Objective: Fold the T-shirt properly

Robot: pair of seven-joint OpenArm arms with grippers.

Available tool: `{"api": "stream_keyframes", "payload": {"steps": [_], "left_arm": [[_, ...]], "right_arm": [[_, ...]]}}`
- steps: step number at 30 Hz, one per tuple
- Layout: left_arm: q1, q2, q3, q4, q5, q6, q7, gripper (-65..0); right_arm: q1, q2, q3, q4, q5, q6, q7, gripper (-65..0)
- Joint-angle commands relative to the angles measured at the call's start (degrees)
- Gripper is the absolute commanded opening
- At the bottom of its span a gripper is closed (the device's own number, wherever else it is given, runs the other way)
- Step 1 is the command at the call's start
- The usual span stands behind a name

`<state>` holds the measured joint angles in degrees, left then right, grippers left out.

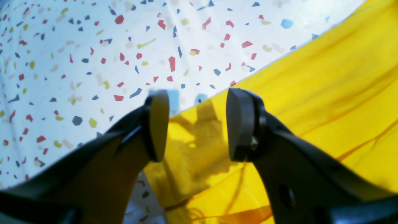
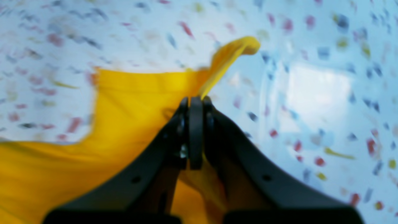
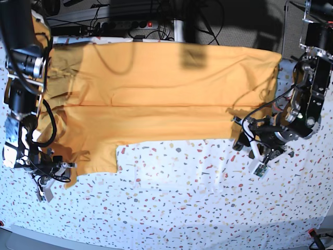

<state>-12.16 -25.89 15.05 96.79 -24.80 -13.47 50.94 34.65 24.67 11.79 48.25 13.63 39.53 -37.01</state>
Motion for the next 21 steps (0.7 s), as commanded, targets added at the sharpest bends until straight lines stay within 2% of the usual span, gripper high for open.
{"api": "stream_keyframes", "payload": {"steps": [1,3,5,10,14,17,21], "left_arm": [[-1.2,-0.7,-0.4,1.0,-0.1,0.2,-1.3,-35.8],[-1.2,-0.6,-0.4,1.0,-0.1,0.2,-1.3,-35.8],[-1.2,-0.6,-0.4,1.0,-0.1,0.2,-1.3,-35.8],[-1.2,-0.7,-0.4,1.0,-0.1,0.2,-1.3,-35.8],[-1.2,-0.6,-0.4,1.0,-0.1,0.2,-1.3,-35.8],[-1.2,-0.6,-0.4,1.0,-0.1,0.2,-1.3,-35.8],[-1.2,-0.7,-0.4,1.0,-0.1,0.2,-1.3,-35.8]], "right_arm": [[-0.5,1.1,0.0,3.8,3.3,0.5,-2.3,-65.0],[-5.0,1.2,-1.0,11.1,10.7,0.5,-7.7,-65.0],[-10.3,1.4,-1.6,18.8,14.0,0.5,-10.7,-65.0],[-24.2,4.0,-1.6,38.6,18.1,0.5,-14.1,-65.0],[-34.4,6.8,-1.0,53.8,18.6,0.5,-18.0,-65.0],[-41.1,7.5,1.2,62.8,18.9,0.5,-19.6,-65.0],[-48.7,7.6,6.2,70.0,25.2,0.5,-22.5,-65.0]]}}
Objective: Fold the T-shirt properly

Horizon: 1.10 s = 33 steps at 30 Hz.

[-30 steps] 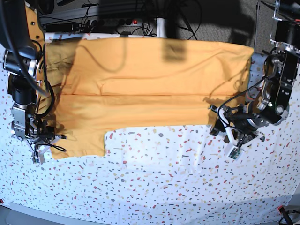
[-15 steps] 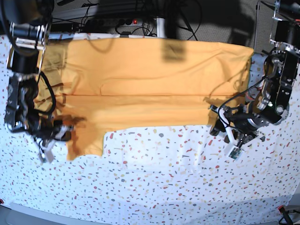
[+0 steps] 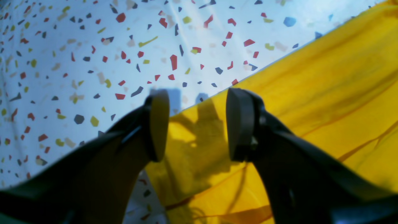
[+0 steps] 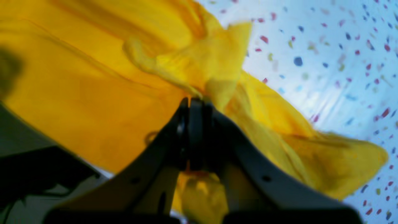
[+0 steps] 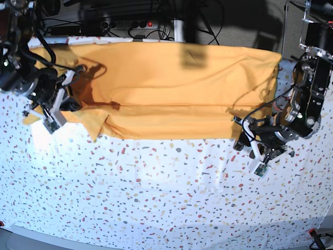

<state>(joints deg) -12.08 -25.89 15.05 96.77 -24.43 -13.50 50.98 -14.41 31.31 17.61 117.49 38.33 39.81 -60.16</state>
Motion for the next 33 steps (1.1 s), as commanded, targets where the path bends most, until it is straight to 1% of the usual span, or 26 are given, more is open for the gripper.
{"api": "stream_keyframes", "payload": {"steps": [1,4,7,12,17,22,26,29,33], "left_arm": [[-1.3,-0.6,-0.4,1.0,-0.4,0.2,-1.3,-35.8],[-1.3,-0.7,-0.4,1.0,-0.4,0.2,-1.4,-35.8],[-1.3,-0.6,-0.4,1.0,-0.4,0.2,-1.4,-35.8],[-1.3,-0.6,-0.4,1.0,-0.5,0.2,-1.4,-35.8],[-1.2,-0.7,-0.4,1.0,-0.4,0.2,-1.4,-35.8],[-1.3,-0.7,-0.4,1.0,-0.4,0.2,-1.4,-35.8],[-1.3,-0.6,-0.4,1.0,-0.4,0.2,-1.4,-35.8],[-1.3,-0.7,-0.4,1.0,-0.4,0.2,-1.4,-35.8],[-1.2,-0.7,-0.4,1.0,-0.4,0.2,-1.4,-35.8]], "right_arm": [[-1.3,0.9,1.7,2.0,1.9,0.2,-0.1,-65.0],[-6.3,0.9,5.7,4.7,4.6,0.2,-2.1,-65.0],[-10.6,0.9,8.9,5.5,4.8,0.2,-2.0,-65.0],[-13.3,0.9,10.5,5.5,4.6,0.2,-1.7,-65.0],[-13.5,0.9,10.5,5.5,-2.3,0.2,-1.6,-65.0],[-16.2,0.9,10.5,5.4,-6.3,0.2,-1.2,-65.0],[-17.9,0.9,10.5,4.1,-11.3,0.2,1.7,-65.0],[-17.8,0.9,10.5,2.2,-12.7,0.2,3.1,-65.0],[-17.8,0.9,10.5,-1.1,-12.9,0.2,4.8,-65.0]]}}
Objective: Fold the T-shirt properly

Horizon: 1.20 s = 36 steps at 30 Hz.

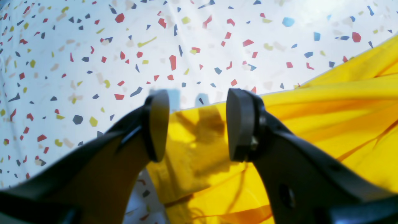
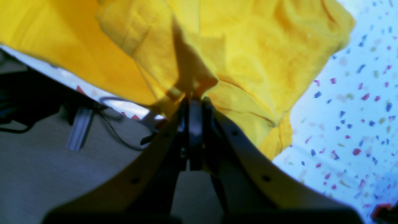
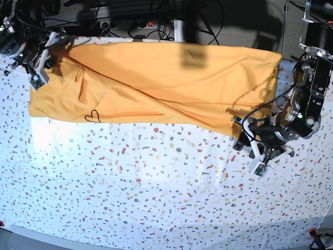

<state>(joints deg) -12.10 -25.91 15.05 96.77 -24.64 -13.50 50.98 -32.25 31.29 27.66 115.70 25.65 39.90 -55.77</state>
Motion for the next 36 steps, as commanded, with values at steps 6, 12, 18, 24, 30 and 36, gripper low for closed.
{"api": "stream_keyframes", "payload": {"steps": [6,12,18,24,30,36], "left_arm": [[-1.2,-0.6,-0.4,1.0,-0.2,0.2,-1.4,-35.8],[-1.2,-0.6,-0.4,1.0,3.3,0.3,-1.4,-35.8],[-1.2,-0.6,-0.4,0.7,11.7,3.1,-1.5,-35.8],[-3.2,-0.6,-0.4,-6.7,3.5,2.6,-3.9,-35.8],[-8.1,-0.6,-0.4,-19.2,-1.2,1.3,-3.3,-35.8],[-8.9,-0.6,-0.4,-21.9,-5.4,-2.6,-1.0,-35.8]], "right_arm": [[0.0,0.9,0.5,-5.1,-2.9,0.1,2.8,-65.0],[0.1,0.9,0.5,-8.0,-2.4,0.1,9.1,-65.0],[1.0,0.9,0.5,-8.0,1.5,0.1,9.4,-41.4],[1.1,0.9,0.5,-8.0,6.5,0.1,9.2,-39.2],[1.1,0.9,0.5,-8.0,6.5,0.1,8.8,-39.2],[1.1,0.9,0.5,-8.0,6.5,0.1,8.8,-39.2]]}}
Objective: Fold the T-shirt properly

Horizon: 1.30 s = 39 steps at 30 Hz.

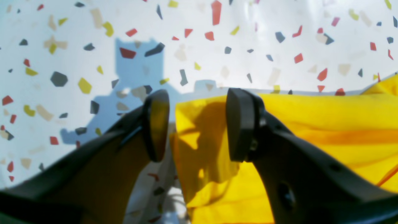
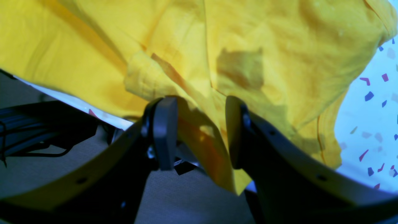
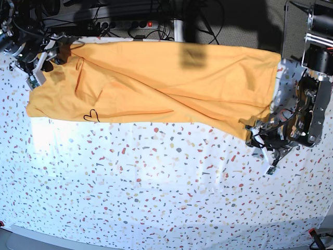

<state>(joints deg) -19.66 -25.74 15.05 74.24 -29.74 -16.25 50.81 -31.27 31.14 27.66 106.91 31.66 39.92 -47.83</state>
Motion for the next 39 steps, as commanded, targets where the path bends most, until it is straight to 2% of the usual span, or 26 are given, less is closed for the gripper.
{"api": "stream_keyframes", "payload": {"steps": [1,5,7,9,12,19,22,29,34,39], "left_arm": [[-1.4,-0.8,-0.4,0.7,-0.8,0.1,-0.1,-35.8],[-1.4,-0.8,-0.4,0.7,-1.4,-2.5,2.4,-36.6],[-1.4,-0.8,-0.4,0.7,-1.4,-2.4,2.3,-40.4],[-1.4,-0.8,-0.4,0.7,-1.4,-2.4,2.3,-48.1],[-1.4,-0.8,-0.4,0.7,-1.4,-2.4,2.5,-65.0],[-1.4,-1.8,-0.4,0.9,-1.7,-2.4,4.1,-65.0],[-1.4,-3.0,-0.4,2.4,-4.0,-2.4,5.9,-65.0],[-0.9,-6.8,-0.4,13.6,-7.0,-2.4,11.4,-65.0],[3.4,-8.7,-0.4,21.4,-6.8,-2.4,10.9,-65.0],[9.1,-8.8,-0.4,25.2,-6.0,-2.4,10.9,-65.0]], "right_arm": [[0.2,1.1,0.5,0.8,0.5,0.1,0.8,-39.2],[0.2,1.1,0.5,0.8,0.5,0.1,0.9,-39.2],[0.2,1.1,0.5,0.8,0.5,0.1,0.9,-39.2],[0.2,1.1,0.5,0.8,0.5,0.1,0.9,-39.2],[0.2,1.1,0.5,0.8,0.5,0.1,0.9,-39.2],[0.2,1.1,0.5,0.8,0.5,0.1,0.9,-39.2],[0.2,1.1,0.5,0.8,0.5,0.1,0.9,-39.2],[2.3,1.0,0.5,0.8,0.5,0.1,0.4,-39.2],[3.8,1.1,0.5,0.8,0.5,0.1,-0.7,-39.2],[3.8,1.0,0.5,0.8,0.5,0.1,-0.9,-39.2]]}}
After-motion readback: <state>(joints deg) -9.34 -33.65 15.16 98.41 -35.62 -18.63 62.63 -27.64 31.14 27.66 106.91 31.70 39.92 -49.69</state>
